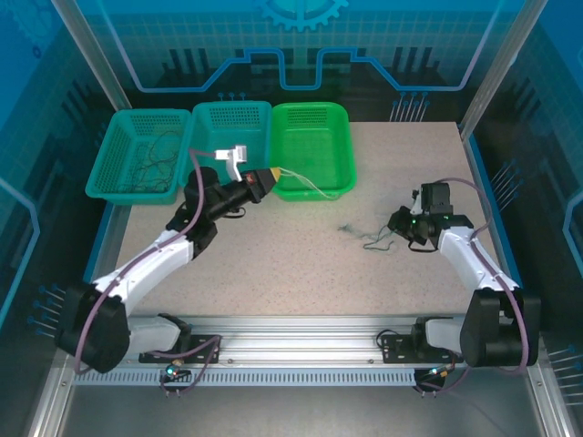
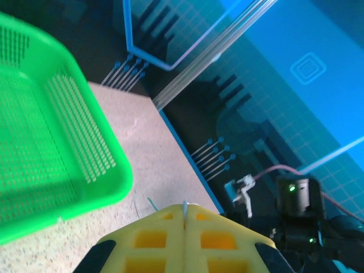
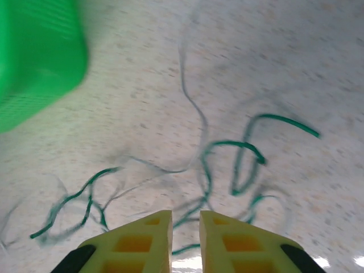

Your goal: Untangle the cables

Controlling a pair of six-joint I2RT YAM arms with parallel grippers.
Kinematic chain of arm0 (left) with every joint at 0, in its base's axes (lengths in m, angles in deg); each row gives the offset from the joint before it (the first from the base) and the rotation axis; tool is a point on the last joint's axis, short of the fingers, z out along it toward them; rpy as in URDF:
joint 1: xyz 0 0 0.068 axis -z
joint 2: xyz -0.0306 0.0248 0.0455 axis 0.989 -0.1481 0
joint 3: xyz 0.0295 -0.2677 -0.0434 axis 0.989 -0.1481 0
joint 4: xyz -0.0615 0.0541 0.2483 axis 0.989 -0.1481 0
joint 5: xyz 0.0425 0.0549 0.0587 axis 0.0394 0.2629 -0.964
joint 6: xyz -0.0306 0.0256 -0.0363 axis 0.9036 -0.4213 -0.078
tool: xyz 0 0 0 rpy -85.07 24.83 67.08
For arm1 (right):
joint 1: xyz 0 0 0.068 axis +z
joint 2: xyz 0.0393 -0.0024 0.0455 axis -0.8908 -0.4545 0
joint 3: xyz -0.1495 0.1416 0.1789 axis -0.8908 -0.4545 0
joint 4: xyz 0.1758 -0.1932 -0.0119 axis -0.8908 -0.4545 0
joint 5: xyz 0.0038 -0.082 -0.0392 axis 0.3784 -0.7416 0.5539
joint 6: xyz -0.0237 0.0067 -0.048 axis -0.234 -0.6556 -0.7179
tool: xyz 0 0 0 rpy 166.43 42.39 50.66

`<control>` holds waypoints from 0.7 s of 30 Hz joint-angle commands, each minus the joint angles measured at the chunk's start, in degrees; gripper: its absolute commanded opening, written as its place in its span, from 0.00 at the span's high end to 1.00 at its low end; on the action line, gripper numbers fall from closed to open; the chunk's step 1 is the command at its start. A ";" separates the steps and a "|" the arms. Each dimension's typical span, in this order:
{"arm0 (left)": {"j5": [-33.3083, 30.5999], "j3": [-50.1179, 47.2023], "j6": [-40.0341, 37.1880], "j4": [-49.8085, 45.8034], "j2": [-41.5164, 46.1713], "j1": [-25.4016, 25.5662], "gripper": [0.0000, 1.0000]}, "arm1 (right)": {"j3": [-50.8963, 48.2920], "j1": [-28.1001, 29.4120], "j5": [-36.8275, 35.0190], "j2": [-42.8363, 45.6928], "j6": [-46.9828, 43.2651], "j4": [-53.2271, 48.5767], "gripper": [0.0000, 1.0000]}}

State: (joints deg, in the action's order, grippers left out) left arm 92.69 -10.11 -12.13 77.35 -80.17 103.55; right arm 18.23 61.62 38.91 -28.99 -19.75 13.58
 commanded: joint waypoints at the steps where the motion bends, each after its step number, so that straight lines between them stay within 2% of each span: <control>1: -1.01 -0.46 -4.03 -3.65 3.17 0.26 1.00 | 0.14 -1.21 -1.94 0.00 0.45 -1.89 0.85; 4: -2.14 -0.45 -5.52 -5.93 5.82 -0.49 1.00 | -0.10 -2.46 -1.90 0.08 1.15 -1.89 0.93; 6: -1.90 0.34 -6.33 -7.76 6.68 -1.04 1.00 | 0.09 -2.45 -0.42 0.33 0.60 -1.44 0.94; 10: 0.15 3.05 -8.12 -11.93 6.64 -1.15 1.00 | 0.87 0.92 9.73 2.49 -4.05 3.73 0.78; 12: -0.35 3.71 -9.10 -12.68 7.29 -1.21 1.00 | 2.27 6.07 7.58 3.73 -6.03 3.59 0.62; 14: -2.21 5.18 -11.60 -14.14 7.85 -1.45 1.00 | 3.42 11.30 3.61 4.33 -7.03 3.18 0.53; 17: -6.90 10.33 -17.17 -18.71 6.43 -3.23 1.00 | 3.81 16.66 0.90 3.95 -6.75 4.03 0.51; 21: -10.73 18.00 -23.34 -20.09 -0.13 -9.25 1.00 | 3.98 18.81 0.58 3.04 -4.74 5.17 0.50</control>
State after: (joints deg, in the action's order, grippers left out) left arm 86.72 2.81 -28.39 59.29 -76.68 97.97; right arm 21.05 79.68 41.32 -25.58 -24.91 17.76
